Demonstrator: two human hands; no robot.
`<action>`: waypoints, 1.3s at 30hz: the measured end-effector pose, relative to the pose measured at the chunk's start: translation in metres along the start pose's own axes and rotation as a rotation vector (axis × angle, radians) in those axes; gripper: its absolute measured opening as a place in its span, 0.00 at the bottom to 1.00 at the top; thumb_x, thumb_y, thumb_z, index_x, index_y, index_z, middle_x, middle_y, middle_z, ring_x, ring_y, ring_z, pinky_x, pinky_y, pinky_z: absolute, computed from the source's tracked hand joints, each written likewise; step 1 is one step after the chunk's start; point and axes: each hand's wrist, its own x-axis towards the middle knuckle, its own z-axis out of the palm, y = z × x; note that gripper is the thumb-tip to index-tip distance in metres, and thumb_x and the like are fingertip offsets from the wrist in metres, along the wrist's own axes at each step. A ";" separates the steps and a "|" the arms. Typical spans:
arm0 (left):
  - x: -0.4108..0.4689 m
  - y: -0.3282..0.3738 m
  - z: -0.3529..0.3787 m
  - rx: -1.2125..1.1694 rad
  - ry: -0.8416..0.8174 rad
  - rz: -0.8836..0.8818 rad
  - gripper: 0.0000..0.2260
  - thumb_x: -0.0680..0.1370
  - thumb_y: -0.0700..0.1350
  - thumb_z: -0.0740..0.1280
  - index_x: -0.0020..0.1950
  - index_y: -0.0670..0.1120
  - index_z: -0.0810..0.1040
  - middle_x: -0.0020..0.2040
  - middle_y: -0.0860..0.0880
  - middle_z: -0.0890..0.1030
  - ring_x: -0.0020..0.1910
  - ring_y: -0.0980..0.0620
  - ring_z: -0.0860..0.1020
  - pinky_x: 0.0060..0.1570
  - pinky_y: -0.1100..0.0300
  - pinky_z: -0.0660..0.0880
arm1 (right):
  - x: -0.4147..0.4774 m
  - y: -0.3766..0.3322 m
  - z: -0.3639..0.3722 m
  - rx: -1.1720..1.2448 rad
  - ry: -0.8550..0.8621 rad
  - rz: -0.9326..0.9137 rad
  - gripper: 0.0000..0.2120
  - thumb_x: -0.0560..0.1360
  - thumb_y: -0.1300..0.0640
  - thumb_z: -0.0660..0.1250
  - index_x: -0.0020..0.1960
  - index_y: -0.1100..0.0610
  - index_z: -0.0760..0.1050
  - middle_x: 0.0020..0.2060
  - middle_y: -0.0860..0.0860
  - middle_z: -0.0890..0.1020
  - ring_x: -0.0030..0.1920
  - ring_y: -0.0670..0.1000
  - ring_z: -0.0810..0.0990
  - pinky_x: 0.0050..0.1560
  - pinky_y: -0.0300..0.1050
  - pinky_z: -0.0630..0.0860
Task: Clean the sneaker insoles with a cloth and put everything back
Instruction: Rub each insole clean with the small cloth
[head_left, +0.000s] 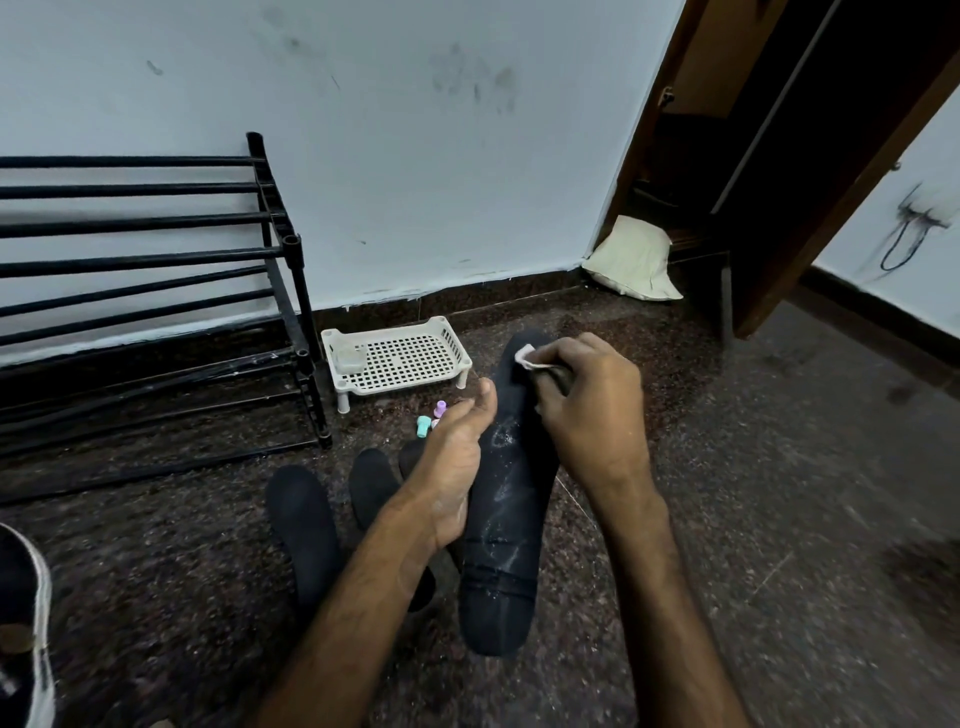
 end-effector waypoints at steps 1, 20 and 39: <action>0.000 0.000 -0.001 -0.011 -0.011 0.001 0.19 0.82 0.54 0.60 0.60 0.42 0.81 0.53 0.38 0.83 0.48 0.41 0.82 0.58 0.45 0.75 | 0.000 -0.002 0.002 0.049 -0.070 -0.054 0.08 0.73 0.64 0.72 0.51 0.56 0.83 0.46 0.46 0.80 0.45 0.42 0.78 0.53 0.34 0.76; -0.002 0.003 -0.001 0.063 -0.087 0.045 0.19 0.84 0.51 0.58 0.65 0.40 0.77 0.58 0.39 0.83 0.57 0.41 0.81 0.60 0.47 0.76 | 0.004 0.015 -0.002 0.031 0.114 -0.028 0.09 0.74 0.65 0.71 0.53 0.58 0.83 0.49 0.48 0.81 0.48 0.43 0.79 0.57 0.39 0.78; -0.004 0.015 -0.010 -0.014 -0.084 0.016 0.17 0.83 0.50 0.59 0.61 0.40 0.79 0.52 0.39 0.84 0.45 0.44 0.84 0.46 0.52 0.81 | 0.004 0.020 -0.003 0.048 0.047 0.030 0.10 0.74 0.65 0.71 0.54 0.56 0.83 0.49 0.48 0.81 0.48 0.42 0.79 0.54 0.26 0.72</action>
